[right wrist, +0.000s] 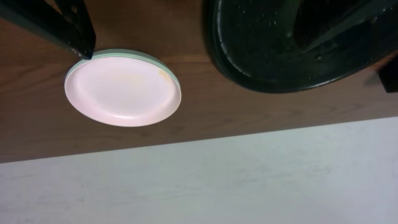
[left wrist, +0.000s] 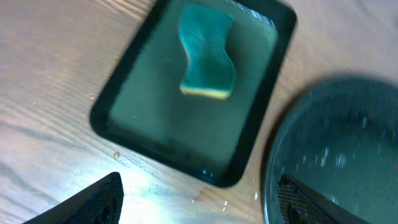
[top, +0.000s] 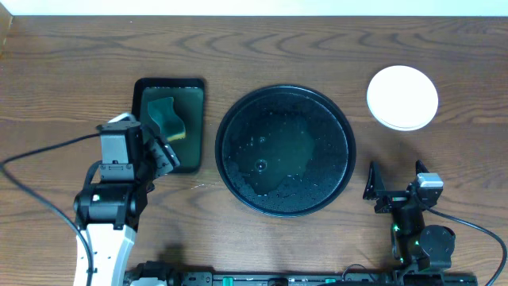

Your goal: Clean dirty plates on tray and stack at the side

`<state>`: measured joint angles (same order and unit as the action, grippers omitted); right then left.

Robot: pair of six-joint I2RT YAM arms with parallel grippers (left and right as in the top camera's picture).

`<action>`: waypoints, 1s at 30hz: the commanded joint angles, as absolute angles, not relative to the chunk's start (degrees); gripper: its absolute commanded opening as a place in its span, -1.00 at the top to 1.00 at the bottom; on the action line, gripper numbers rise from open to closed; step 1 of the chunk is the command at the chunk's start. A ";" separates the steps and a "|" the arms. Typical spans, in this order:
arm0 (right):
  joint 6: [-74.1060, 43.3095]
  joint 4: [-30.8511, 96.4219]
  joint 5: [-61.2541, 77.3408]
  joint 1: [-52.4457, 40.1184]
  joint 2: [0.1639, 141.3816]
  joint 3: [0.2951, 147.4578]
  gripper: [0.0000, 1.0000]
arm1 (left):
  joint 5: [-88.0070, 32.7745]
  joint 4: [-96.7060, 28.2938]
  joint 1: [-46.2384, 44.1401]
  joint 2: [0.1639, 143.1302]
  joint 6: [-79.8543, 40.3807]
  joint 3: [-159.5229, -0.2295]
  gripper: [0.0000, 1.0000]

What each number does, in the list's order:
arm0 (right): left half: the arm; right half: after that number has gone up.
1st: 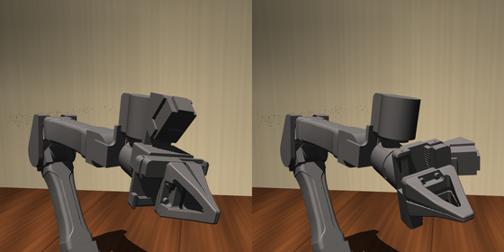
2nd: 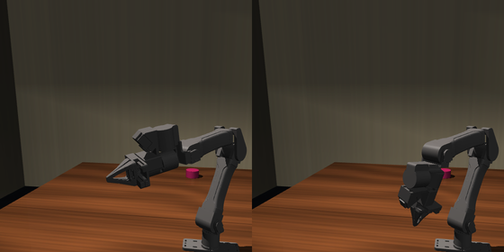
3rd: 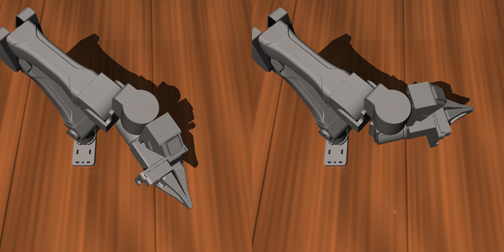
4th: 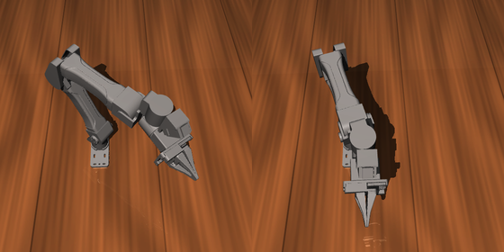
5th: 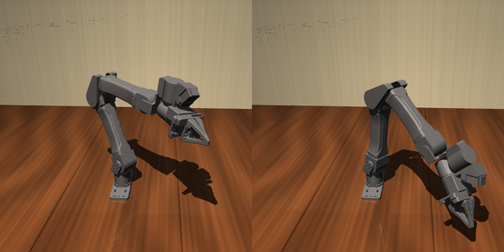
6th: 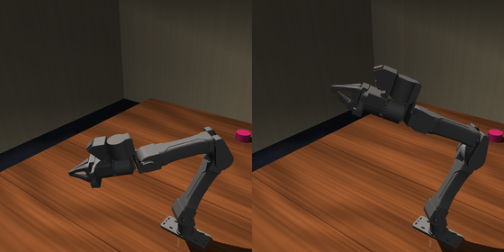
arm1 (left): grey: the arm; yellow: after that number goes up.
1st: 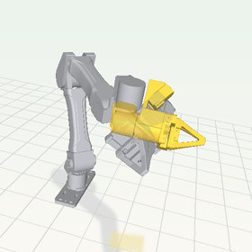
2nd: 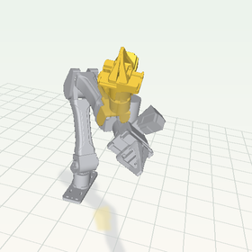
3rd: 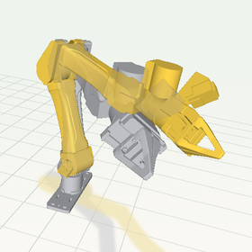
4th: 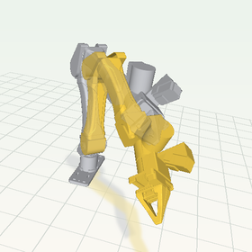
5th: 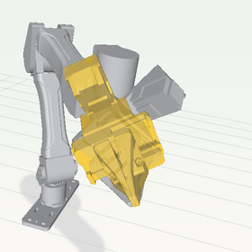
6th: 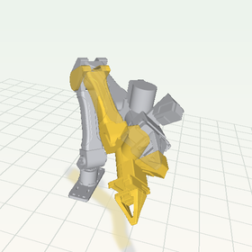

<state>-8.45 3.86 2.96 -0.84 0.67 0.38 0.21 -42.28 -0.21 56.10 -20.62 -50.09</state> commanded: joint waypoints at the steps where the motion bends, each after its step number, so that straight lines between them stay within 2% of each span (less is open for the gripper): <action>1: -7.42 4.16 2.39 -0.32 0.36 0.32 -0.98 | -3.92 -43.11 -0.05 56.25 -10.24 -49.47 -0.59; 6: -7.42 4.16 2.39 -0.32 0.36 0.32 -0.98 | -3.90 -43.16 -0.05 47.97 -10.04 -44.77 -0.59; 15: -7.42 4.16 2.39 -0.32 0.36 0.32 -0.99 | -4.12 -41.28 1.28 21.39 -5.43 -31.99 -0.59; 30: -7.42 4.16 2.39 -0.32 0.36 0.32 -0.99 | -4.12 -8.86 1.32 3.09 -3.62 -6.79 -0.58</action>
